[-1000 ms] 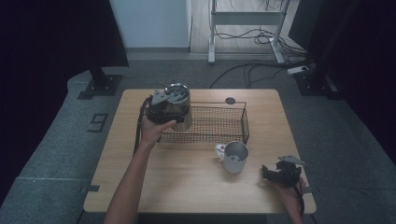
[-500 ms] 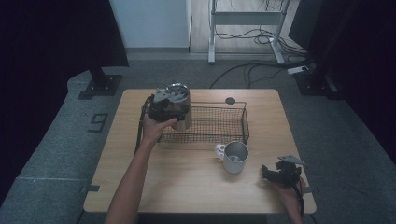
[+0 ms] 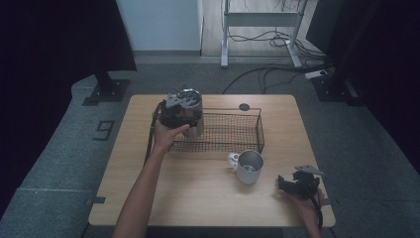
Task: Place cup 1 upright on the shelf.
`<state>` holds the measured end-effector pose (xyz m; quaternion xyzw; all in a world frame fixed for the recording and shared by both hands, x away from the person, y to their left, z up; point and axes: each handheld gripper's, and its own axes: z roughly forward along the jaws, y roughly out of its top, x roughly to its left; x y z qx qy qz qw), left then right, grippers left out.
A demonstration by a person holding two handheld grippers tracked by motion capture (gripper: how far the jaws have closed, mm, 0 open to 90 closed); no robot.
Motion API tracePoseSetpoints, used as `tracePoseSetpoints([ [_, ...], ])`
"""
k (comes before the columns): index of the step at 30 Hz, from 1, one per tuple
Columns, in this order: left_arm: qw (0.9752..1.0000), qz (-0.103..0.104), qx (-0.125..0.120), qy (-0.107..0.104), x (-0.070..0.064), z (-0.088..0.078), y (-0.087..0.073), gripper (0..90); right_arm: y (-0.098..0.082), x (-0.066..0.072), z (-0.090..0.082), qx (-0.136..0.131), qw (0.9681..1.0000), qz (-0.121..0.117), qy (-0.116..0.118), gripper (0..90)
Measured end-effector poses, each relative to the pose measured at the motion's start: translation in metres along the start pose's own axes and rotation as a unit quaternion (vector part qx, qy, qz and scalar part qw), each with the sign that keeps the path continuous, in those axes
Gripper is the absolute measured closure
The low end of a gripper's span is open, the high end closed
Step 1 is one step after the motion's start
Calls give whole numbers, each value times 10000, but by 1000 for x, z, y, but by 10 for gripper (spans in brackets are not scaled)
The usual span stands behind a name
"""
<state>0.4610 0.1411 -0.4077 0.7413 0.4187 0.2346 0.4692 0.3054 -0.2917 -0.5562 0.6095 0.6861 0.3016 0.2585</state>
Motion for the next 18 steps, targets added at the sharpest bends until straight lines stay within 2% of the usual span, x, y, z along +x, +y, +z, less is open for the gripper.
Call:
tracePoseSetpoints([
  [18, 9998, -68, 193, 88, 5, 15, -17, 43, 0, 0, 0, -2, 10000, 1, -3, 71],
])
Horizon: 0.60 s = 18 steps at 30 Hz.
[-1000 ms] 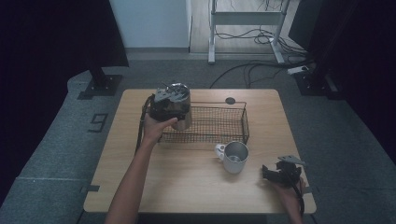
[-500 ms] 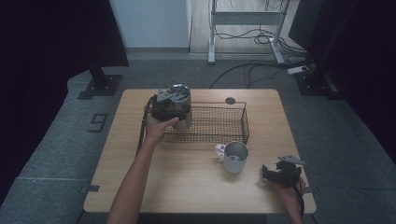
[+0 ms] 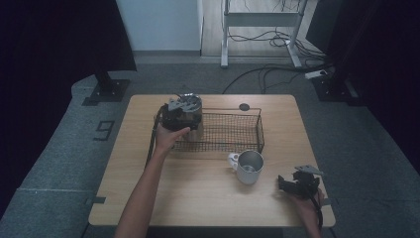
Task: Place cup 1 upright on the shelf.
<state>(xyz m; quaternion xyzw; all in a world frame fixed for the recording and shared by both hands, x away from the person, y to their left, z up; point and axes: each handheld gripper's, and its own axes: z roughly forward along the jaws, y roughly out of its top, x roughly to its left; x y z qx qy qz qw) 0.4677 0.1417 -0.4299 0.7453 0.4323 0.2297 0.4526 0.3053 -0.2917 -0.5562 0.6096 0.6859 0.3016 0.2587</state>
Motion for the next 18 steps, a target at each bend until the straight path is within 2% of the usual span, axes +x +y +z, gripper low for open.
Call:
tracePoseSetpoints([
  [18, 9999, -33, 121, 50, 3, 10, -11, 43, 0, 0, 0, -5, 10000, 5, -6, 73],
])
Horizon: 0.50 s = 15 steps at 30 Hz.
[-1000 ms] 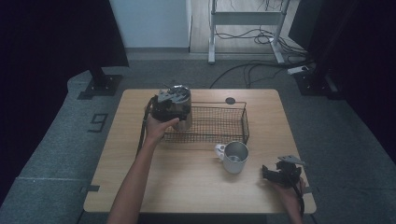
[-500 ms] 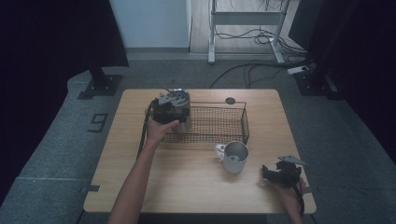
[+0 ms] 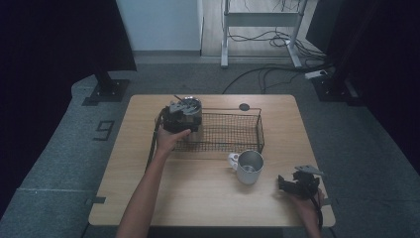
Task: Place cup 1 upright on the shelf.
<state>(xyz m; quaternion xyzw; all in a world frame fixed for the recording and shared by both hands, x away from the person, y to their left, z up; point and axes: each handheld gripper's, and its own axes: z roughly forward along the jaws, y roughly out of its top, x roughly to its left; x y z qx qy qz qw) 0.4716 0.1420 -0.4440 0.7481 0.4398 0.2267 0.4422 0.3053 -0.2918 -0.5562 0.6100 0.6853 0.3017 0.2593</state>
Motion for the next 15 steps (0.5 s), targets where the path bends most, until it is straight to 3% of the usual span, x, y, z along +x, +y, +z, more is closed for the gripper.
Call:
tracePoseSetpoints([
  [15, 9999, 0, 92, 96, 2, 6, -7, 43, 0, 0, 0, 1, 10000, 1, 0, 74],
])
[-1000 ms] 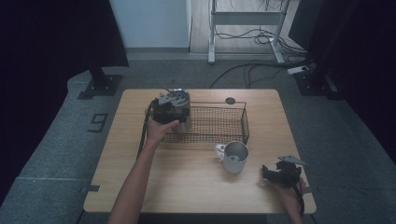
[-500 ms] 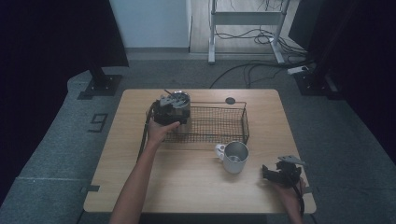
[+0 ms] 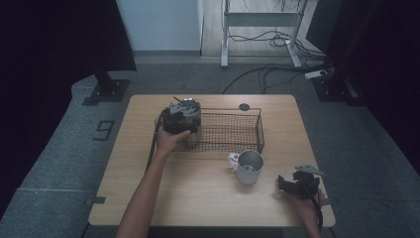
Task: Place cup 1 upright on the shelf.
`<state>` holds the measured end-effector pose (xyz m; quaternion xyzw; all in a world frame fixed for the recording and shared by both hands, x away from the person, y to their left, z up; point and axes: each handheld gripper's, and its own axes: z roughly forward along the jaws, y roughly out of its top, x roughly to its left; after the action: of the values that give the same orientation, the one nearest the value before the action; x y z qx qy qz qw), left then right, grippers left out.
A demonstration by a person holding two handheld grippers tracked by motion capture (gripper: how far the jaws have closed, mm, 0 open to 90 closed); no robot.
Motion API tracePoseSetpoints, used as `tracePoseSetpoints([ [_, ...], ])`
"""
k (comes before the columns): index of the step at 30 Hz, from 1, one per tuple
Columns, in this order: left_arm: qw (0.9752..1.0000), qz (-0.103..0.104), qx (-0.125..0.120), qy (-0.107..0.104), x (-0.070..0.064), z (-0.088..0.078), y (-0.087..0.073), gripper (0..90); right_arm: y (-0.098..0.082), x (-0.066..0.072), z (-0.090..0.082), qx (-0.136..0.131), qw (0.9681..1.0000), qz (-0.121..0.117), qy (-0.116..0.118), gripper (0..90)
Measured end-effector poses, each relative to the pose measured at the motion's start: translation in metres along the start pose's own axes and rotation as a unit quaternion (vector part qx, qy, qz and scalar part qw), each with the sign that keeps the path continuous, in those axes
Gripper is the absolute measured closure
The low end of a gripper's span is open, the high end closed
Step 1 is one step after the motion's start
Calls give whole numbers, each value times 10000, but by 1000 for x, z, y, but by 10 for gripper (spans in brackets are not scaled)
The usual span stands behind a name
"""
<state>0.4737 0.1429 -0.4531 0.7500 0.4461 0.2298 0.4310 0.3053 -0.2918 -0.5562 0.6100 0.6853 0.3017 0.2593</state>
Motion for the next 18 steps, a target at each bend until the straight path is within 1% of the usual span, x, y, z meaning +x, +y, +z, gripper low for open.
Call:
tracePoseSetpoints([
  [4, 10000, -5, 54, 12, 0, 3, -3, 43, 0, 0, 0, -1, 10000, 0, 0, 74],
  [9, 9999, 66, 145, 11, -2, 5, -5, 43, 0, 0, 0, 0, 10000, 0, -1, 74],
  [14, 9998, 43, 164, 38, -2, 8, -9, 43, 0, 0, 0, 0, 10000, 0, 0, 74],
  [18, 9999, 7, 119, 19, -1, 7, -11, 43, 0, 0, 0, -1, 10000, 0, 0, 74],
])
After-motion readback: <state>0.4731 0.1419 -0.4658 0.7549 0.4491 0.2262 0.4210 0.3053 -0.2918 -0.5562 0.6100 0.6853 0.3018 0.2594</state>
